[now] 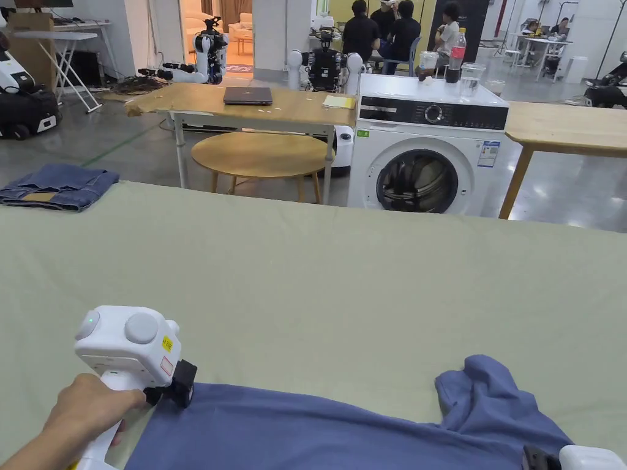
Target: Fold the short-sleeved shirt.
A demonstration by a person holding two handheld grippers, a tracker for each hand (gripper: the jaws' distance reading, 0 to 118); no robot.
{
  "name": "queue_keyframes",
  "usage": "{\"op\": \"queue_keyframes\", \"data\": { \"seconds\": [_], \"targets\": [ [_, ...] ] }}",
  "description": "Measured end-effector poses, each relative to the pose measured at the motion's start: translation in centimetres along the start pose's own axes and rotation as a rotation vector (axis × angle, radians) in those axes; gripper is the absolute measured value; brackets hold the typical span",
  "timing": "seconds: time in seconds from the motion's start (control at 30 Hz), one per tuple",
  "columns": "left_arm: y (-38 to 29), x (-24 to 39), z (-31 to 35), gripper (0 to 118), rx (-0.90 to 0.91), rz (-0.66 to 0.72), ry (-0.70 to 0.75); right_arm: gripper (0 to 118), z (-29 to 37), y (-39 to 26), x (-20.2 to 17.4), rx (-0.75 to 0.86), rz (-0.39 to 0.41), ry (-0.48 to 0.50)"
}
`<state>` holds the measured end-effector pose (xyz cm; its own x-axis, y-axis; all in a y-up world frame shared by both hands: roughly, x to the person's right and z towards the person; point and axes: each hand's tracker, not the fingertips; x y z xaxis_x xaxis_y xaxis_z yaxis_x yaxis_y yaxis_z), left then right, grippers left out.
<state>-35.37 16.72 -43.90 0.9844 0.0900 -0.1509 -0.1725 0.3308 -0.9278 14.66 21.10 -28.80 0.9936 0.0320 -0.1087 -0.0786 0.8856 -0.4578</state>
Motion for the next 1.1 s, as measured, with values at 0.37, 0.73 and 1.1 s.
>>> {"op": "queue_keyframes", "data": {
  "seconds": [0.37, 0.73, 1.1],
  "targets": [
    [-1.4, -1.2, 1.4, 0, 0.145, -0.019, -0.059, 0, -2.0, 2.0, 3.9, -0.058, -0.062, 0.007],
    [-3.7, -0.7, 5.4, 0, 0.229, -0.007, -0.108, 58, -15.8, 8.1, 12.3, -0.478, -0.076, 0.044],
    [-4.5, -0.7, 5.4, 0, 0.220, 0.000, -0.097, 60, -25.0, 6.0, 13.2, -0.720, -0.025, 0.081]
  ]
}}
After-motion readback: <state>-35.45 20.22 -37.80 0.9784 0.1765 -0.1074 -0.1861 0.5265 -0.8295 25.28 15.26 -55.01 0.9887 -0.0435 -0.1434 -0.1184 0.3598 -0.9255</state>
